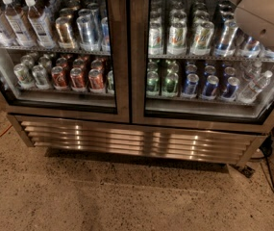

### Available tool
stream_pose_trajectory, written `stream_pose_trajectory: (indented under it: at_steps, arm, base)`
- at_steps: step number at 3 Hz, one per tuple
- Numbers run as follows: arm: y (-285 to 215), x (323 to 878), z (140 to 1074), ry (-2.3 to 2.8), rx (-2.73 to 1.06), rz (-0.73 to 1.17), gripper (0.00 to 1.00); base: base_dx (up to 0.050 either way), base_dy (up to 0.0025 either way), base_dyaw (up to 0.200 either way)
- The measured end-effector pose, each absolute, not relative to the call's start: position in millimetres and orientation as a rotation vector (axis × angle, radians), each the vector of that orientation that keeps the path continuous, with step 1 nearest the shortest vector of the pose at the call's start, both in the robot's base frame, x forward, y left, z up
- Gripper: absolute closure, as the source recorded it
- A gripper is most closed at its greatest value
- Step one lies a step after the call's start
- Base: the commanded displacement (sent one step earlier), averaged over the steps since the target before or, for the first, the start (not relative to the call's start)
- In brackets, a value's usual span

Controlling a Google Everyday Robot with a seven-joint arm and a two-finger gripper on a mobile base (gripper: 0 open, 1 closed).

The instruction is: Open right fridge door

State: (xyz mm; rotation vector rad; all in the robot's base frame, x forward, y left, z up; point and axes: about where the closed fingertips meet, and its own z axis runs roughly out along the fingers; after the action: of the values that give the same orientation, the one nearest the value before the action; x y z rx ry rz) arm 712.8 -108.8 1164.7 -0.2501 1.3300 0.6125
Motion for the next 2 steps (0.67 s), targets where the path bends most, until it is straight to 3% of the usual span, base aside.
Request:
stream_pose_trajectory:
  at_steps: [2]
  arm:
    - [-107.0, 708.9, 1153.0, 1.293, -0.519, 0.558, 0.0]
  base:
    - [0.0, 0.0, 0.0]
